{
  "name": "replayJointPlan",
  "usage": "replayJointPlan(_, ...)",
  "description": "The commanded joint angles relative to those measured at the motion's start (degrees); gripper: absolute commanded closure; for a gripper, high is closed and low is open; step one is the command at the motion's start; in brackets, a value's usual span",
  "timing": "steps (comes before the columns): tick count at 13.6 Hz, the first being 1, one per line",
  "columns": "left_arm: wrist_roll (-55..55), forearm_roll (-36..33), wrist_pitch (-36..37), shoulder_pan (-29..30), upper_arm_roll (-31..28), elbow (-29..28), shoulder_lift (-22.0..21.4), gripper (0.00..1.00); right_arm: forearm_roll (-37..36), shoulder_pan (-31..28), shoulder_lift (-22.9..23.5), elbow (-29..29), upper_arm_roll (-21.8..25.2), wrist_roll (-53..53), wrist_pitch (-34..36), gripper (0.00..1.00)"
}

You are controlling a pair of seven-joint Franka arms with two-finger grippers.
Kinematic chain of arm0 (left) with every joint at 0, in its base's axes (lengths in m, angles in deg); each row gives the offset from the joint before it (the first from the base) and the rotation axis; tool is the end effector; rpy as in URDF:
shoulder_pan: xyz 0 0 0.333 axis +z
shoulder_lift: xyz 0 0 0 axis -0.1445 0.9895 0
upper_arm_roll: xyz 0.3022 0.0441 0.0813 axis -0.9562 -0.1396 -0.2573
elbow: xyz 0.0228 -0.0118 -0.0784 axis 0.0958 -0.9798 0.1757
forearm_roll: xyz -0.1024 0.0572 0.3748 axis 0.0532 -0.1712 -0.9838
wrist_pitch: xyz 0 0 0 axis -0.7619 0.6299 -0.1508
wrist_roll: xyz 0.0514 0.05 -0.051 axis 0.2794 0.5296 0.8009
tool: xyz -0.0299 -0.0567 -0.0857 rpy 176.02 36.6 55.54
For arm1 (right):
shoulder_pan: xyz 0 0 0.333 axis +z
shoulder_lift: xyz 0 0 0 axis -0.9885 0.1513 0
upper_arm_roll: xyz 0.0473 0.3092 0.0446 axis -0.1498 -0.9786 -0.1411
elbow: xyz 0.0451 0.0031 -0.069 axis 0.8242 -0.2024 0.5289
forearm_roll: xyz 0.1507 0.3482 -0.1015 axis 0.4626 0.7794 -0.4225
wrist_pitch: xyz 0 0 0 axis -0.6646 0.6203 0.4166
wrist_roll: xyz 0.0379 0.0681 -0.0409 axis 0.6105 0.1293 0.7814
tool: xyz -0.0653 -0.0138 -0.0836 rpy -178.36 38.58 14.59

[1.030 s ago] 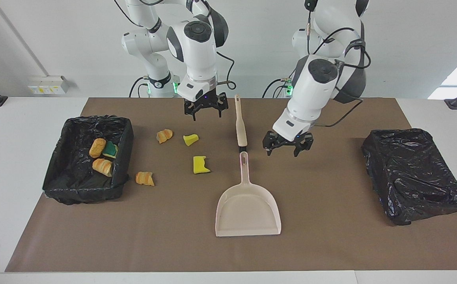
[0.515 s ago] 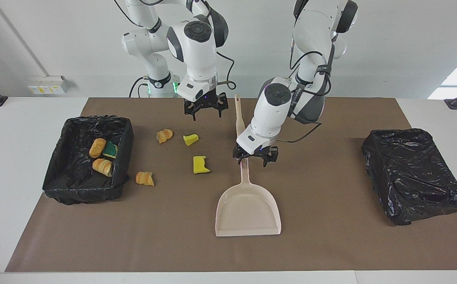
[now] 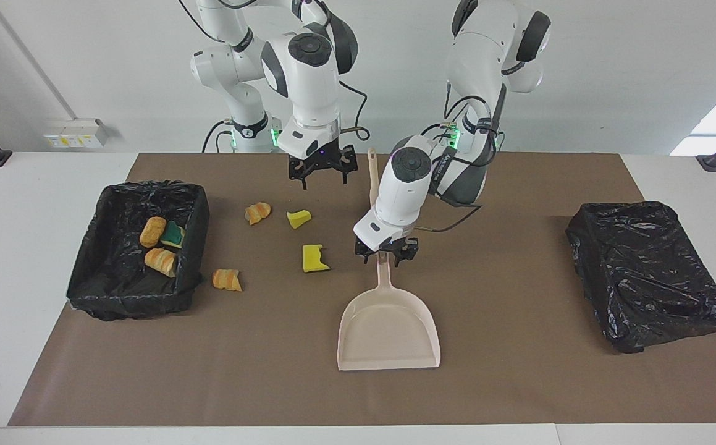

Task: Sweep and dump trash in bin
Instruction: 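Reach and grasp the pink dustpan handle with the left gripper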

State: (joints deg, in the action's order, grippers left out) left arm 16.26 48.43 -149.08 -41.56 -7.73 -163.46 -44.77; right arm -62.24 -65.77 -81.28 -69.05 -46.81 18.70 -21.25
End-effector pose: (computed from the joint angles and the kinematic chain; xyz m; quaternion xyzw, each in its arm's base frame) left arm 0.5690 -0.4115 0.3609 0.9963 -0.0707 -0.0079 0.0471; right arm 0.4862 0.2819 0.4924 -0.9971 -0.0754 0.0103 0.0041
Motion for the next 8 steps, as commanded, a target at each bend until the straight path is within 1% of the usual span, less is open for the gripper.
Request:
replayJointPlan(1, 0.33, -0.08, 2.01, -0.41, -0.28, 0.13, -0.44, 0.37, 1.28, -0.41, -1.40, -1.73, -0.07, 0.29, -1.39, 0.00)
replayJointPlan(2, 0.25, -0.08, 2.36, -0.41, -0.28, 0.13, -0.53, 0.50, 1.28, -0.41, -1.40, -1.73, -0.07, 0.29, -1.39, 0.00)
replayJointPlan(3, 0.25, -0.08, 3.58, -0.23, -0.28, 0.31, -0.53, 0.79, 1.28, -0.41, -1.40, -1.73, -0.07, 0.29, -1.39, 0.00)
replayJointPlan(4, 0.07, -0.08, 4.64, 0.03, -0.28, 0.31, -0.79, 1.00, 1.28, -0.41, -1.40, -1.73, -0.15, 0.29, -1.47, 0.00)
replayJointPlan(6, -0.02, -0.34, 4.83, 0.47, -0.81, 0.48, -1.49, 1.00, 1.28, -0.41, -1.40, -1.73, -0.15, 0.29, -1.47, 0.00)
replayJointPlan(8, -0.37, -2.96, 5.35, 0.56, -0.90, 0.31, -2.63, 1.00, 1.28, -0.41, -1.40, -1.73, -0.15, 0.29, -1.47, 0.00)
